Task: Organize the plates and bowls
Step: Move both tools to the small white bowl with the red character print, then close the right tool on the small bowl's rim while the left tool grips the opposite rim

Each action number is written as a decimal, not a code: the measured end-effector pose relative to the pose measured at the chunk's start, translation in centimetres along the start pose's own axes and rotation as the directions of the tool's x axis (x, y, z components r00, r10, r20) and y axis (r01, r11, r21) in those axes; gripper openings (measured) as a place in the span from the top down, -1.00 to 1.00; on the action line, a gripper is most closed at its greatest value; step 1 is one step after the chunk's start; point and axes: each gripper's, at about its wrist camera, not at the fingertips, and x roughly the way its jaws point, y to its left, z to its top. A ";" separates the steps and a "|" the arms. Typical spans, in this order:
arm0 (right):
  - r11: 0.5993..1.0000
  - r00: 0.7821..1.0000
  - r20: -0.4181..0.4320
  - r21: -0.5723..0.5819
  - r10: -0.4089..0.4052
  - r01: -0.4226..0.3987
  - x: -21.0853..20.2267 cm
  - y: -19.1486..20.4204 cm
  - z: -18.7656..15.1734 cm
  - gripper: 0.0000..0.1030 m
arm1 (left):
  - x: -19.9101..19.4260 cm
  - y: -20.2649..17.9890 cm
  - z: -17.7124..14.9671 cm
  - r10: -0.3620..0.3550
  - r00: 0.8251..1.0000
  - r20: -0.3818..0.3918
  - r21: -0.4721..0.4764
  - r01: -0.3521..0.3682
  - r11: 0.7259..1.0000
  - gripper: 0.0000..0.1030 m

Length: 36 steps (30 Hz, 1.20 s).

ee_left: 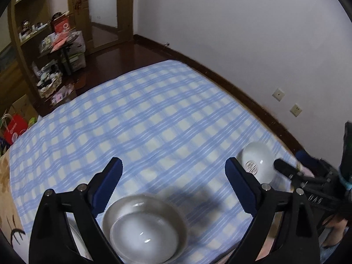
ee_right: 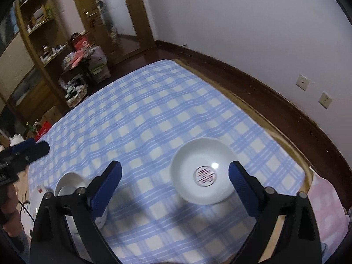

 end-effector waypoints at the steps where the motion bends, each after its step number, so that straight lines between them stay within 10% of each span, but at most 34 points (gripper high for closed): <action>1: 1.000 1.000 -0.001 0.004 0.000 0.000 0.2 -0.4 0.2 -0.98 | 0.3 -0.6 0.4 -0.010 1.000 0.001 0.009 0.010 1.000 -0.81; 36: 0.977 0.992 -0.108 0.197 -0.065 0.086 8.5 -9.2 -1.9 -0.98 | 16.2 -10.4 -2.0 -0.043 0.969 -0.244 0.202 0.094 0.975 -0.81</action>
